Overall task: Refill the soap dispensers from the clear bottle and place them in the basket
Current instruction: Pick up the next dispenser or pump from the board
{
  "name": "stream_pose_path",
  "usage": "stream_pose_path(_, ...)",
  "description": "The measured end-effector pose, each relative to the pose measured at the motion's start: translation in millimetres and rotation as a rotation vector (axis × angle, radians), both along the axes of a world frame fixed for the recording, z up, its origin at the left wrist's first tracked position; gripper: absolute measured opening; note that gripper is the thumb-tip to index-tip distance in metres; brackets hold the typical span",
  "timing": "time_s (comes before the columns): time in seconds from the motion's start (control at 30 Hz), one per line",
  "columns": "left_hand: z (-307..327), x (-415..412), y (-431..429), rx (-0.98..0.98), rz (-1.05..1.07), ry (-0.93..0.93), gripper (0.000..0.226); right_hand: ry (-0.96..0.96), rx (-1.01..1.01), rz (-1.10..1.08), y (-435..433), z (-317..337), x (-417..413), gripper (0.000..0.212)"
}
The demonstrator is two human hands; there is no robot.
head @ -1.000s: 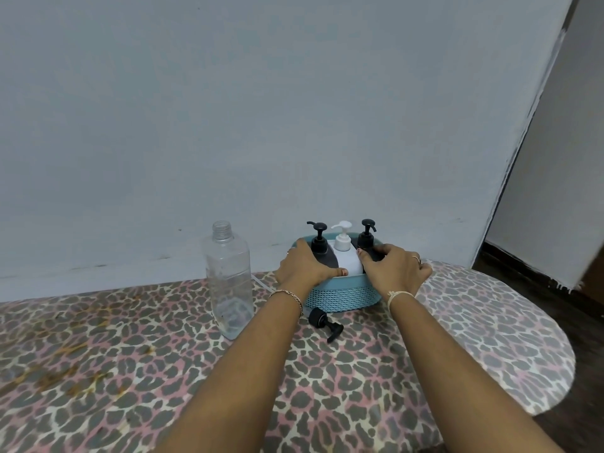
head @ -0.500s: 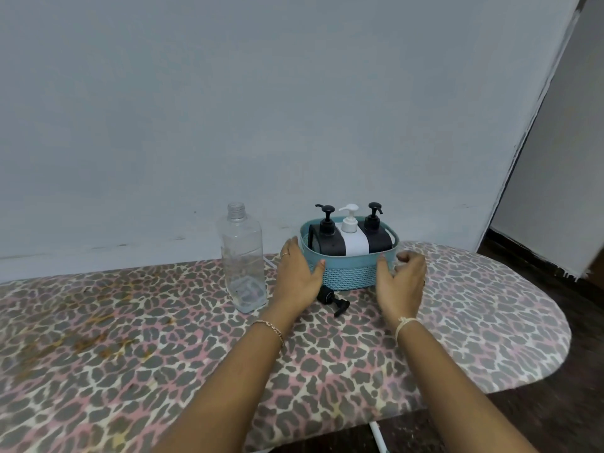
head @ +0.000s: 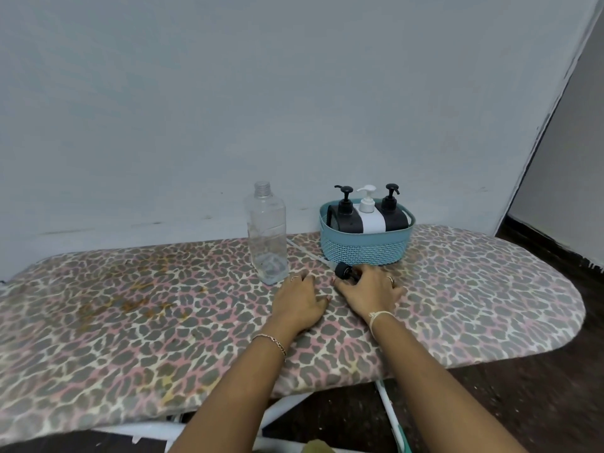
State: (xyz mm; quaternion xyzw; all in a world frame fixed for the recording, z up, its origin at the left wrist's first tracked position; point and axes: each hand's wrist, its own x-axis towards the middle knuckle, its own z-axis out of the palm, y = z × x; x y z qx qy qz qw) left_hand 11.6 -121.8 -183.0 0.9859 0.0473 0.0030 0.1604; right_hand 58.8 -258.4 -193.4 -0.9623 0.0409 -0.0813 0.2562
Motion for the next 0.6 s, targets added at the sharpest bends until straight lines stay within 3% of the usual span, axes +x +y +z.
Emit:
stream_pose_path(0.17, -4.4, -2.3, 5.0, 0.004, -0.044, 0.004, 0.066, -0.076, 0.071, -0.024, 5.4, 5.3, -4.8, 0.033)
stream_pose_path(0.4, -3.2, -4.7, 7.2, -0.016, -0.062, 0.000, 0.067, -0.239, 0.323, -0.038, 1.4, 20.8, -23.3, 0.029)
stream_pose_path(0.5, 2.1, -6.7, 8.0, -0.044, -0.085, -0.003, 0.059, -0.307, 0.475, -0.079, 1.1, 40.9, -29.1, 0.025)
stream_pose_path(0.6, 9.2, -14.5, 10.6, -0.107, -0.102, -0.151, 0.046, -0.351, 0.660, -0.052, 2.1, 64.4, -34.1, 0.024)
